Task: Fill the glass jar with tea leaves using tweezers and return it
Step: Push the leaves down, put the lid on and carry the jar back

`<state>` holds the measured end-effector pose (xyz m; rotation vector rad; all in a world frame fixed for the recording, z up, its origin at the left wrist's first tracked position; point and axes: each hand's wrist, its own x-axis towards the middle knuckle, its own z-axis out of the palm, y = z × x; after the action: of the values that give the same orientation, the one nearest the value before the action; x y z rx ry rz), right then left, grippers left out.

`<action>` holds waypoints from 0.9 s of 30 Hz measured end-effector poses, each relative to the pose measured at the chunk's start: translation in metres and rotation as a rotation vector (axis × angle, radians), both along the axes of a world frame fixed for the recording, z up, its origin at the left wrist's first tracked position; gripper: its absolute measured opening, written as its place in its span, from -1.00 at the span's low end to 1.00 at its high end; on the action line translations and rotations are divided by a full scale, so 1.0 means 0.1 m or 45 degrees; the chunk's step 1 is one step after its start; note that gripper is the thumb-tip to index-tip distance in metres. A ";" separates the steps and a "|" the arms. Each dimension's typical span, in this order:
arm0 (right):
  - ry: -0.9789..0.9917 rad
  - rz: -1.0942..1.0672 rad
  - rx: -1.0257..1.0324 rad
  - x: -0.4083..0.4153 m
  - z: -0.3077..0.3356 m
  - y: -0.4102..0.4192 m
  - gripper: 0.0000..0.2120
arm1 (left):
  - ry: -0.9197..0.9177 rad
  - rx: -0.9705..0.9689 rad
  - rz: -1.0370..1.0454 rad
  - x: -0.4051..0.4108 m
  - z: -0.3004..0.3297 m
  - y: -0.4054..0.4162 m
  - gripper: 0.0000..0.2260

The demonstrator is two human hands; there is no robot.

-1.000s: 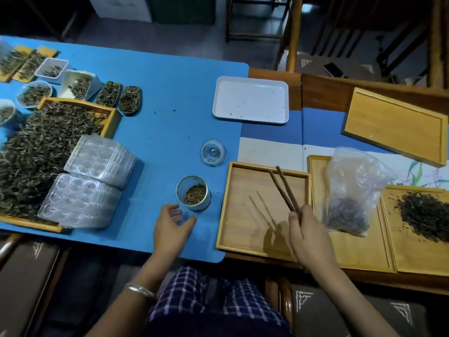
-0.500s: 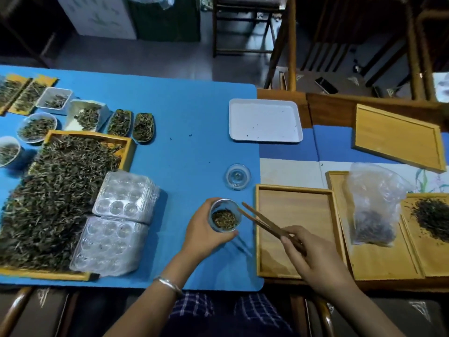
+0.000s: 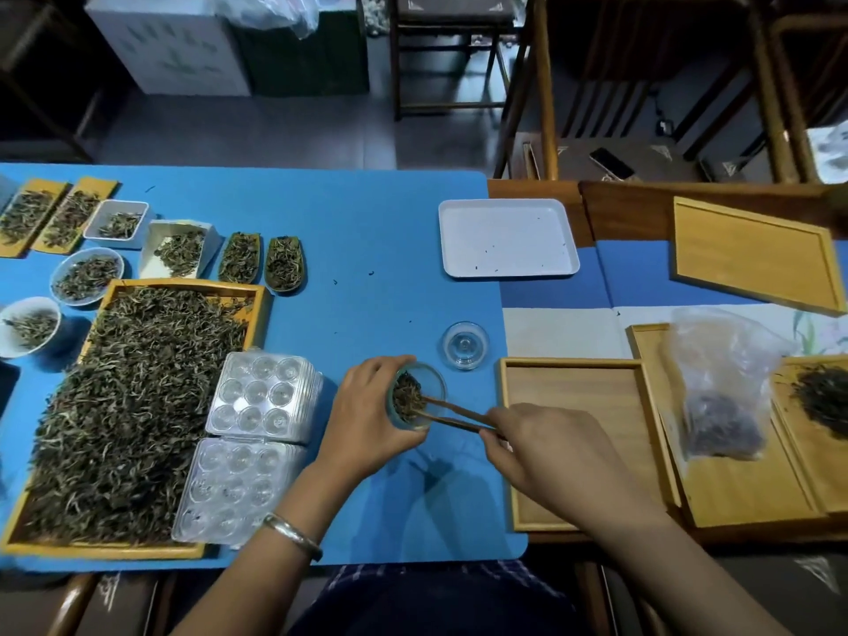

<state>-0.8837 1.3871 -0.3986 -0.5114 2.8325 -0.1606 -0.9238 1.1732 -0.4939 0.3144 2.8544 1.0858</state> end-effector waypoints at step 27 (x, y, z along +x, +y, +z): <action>-0.052 -0.099 -0.065 -0.06 0.06 0.09 -0.73 | -0.087 0.188 0.028 0.13 0.11 0.35 -0.36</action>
<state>-0.8895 1.3957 -0.3931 -0.4034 2.8161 -0.2557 -0.9108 1.2087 -0.4834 0.2496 2.7305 1.2883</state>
